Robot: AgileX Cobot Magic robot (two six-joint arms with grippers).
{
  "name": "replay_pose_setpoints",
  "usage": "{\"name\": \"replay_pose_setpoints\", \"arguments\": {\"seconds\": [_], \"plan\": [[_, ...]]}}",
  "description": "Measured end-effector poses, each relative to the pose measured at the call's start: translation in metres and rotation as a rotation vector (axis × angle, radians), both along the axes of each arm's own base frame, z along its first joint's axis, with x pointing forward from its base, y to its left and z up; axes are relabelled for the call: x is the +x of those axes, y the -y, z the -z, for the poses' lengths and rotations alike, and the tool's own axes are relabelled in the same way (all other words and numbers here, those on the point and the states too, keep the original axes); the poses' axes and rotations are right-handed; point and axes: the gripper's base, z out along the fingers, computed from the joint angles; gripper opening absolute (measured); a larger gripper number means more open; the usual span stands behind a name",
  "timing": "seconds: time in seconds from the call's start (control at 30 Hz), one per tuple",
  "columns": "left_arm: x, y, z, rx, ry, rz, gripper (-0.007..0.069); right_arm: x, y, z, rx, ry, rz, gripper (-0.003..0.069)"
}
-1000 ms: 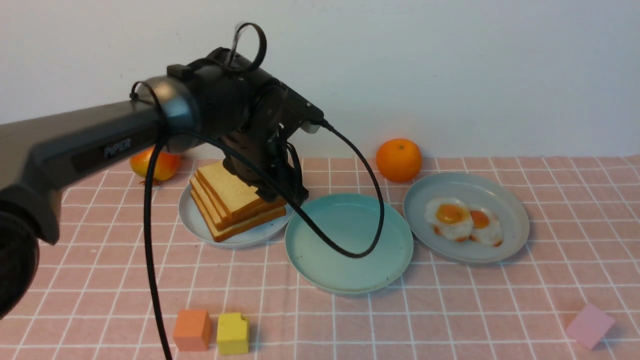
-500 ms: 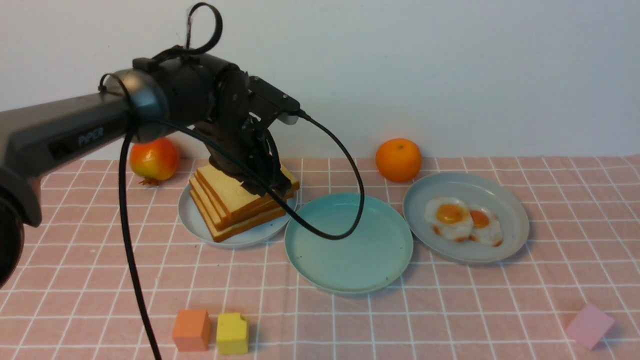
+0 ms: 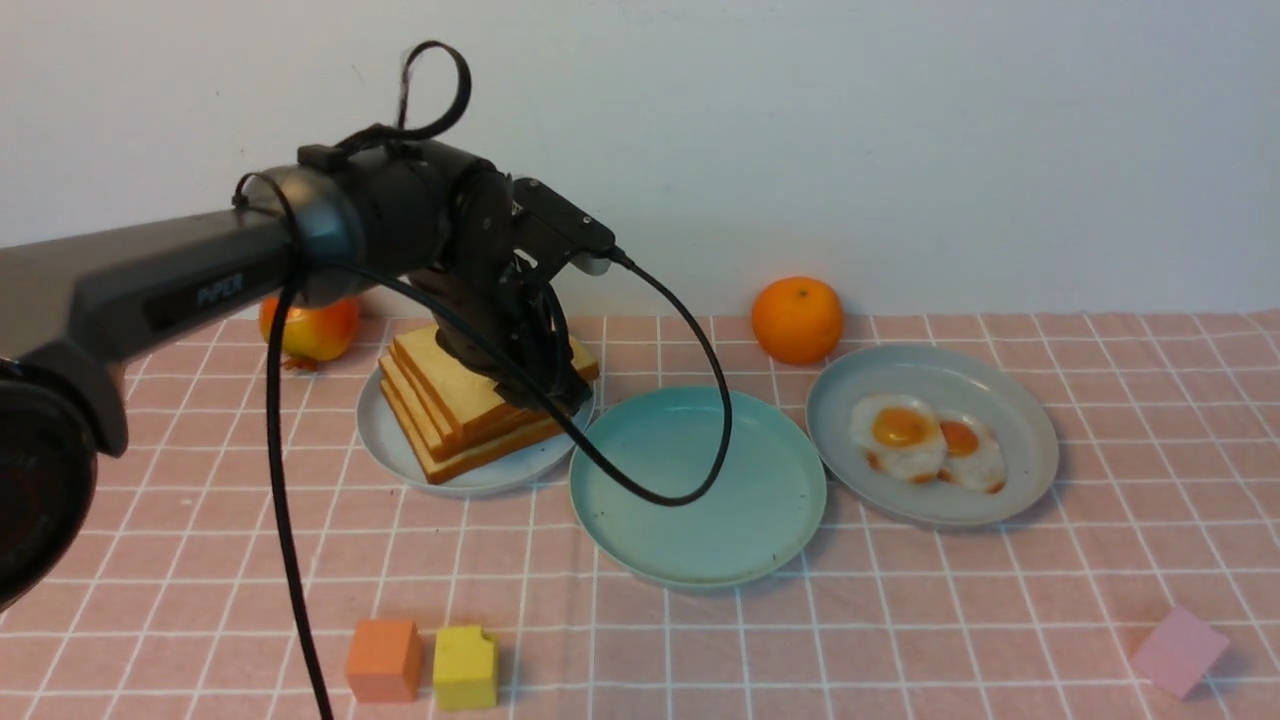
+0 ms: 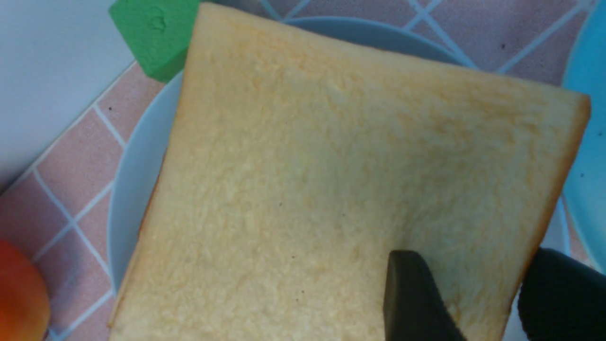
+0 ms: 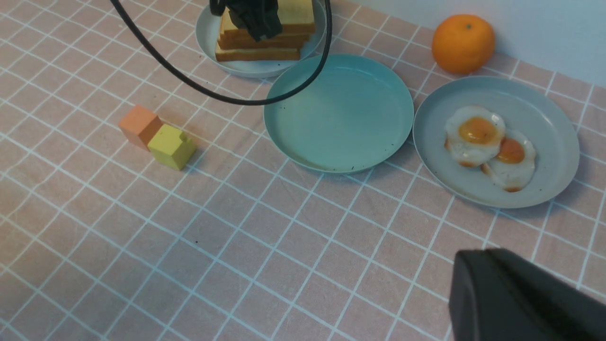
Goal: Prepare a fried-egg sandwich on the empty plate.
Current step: Use the left arm to grab a slice of bread, then use the left arm to put a slice of bread into the empty plate in the middle
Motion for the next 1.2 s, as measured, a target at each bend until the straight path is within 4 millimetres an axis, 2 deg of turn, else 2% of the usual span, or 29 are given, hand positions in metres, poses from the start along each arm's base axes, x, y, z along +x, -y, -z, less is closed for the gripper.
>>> {"name": "replay_pose_setpoints", "arguments": {"seconds": [0.3, 0.47, 0.5, 0.57, 0.6, 0.67, 0.77, 0.87, 0.9, 0.93, 1.0, 1.07, 1.13, 1.2], "plan": [[0.002, 0.001, 0.003, 0.028, 0.022, 0.017, 0.0328, 0.0, 0.0, 0.001, -0.003, -0.006, -0.001, 0.0048], [0.003, 0.001, 0.002, 0.027, 0.031, 0.019, 0.0202, 0.0, 0.0, 0.001, -0.004, -0.007, -0.001, 0.005], [0.003, 0.001, 0.002, 0.027, 0.034, 0.02, 0.0144, -0.001, 0.0, 0.001, -0.005, -0.009, -0.001, 0.0052], [0.003, 0.0, 0.002, 0.032, 0.037, 0.022, 0.0081, -0.001, 0.0, 0.001, -0.003, -0.013, -0.004, 0.0053], [0.003, 0.0, 0.002, 0.033, 0.037, 0.022, 0.0081, -0.001, 0.0, 0.001, -0.003, -0.013, -0.004, 0.0053], [0.004, 0.0, 0.002, 0.035, 0.04, 0.023, 0.0029, -0.001, -0.001, 0.001, 0.006, -0.019, -0.009, 0.0055], [0.003, 0.0, -0.001, 0.033, 0.046, 0.023, 0.0029, -0.002, -0.001, 0.001, 0.011, -0.022, -0.011, 0.0057], [0.0, -0.001, -0.013, 0.025, 0.062, 0.021, 0.0029, -0.002, -0.001, 0.001, 0.009, -0.028, -0.012, 0.006], [-0.005, -0.003, -0.031, 0.007, 0.089, 0.017, 0.0029, -0.002, -0.001, 0.002, 0.006, -0.033, -0.013, 0.0062], [-0.005, -0.003, -0.031, 0.007, 0.089, 0.017, 0.0029, -0.002, -0.001, 0.002, 0.006, -0.034, -0.013, 0.0062], [-0.017, -0.005, -0.066, -0.046, 0.137, 0.015, 0.0029, -0.003, -0.001, 0.002, 0.002, -0.038, -0.014, 0.0063], [-0.025, -0.004, -0.081, -0.07, 0.143, 0.03, 0.0029, -0.002, -0.001, 0.003, -0.003, -0.039, -0.012, 0.0063], [-0.038, 0.006, -0.093, -0.094, 0.134, 0.087, 0.0029, -0.002, 0.001, 0.003, -0.02, -0.036, -0.006, 0.0063], [-0.045, 0.014, -0.093, -0.096, 0.126, 0.13, 0.0029, -0.003, 0.001, 0.003, -0.027, -0.035, -0.003, 0.0063]]}}
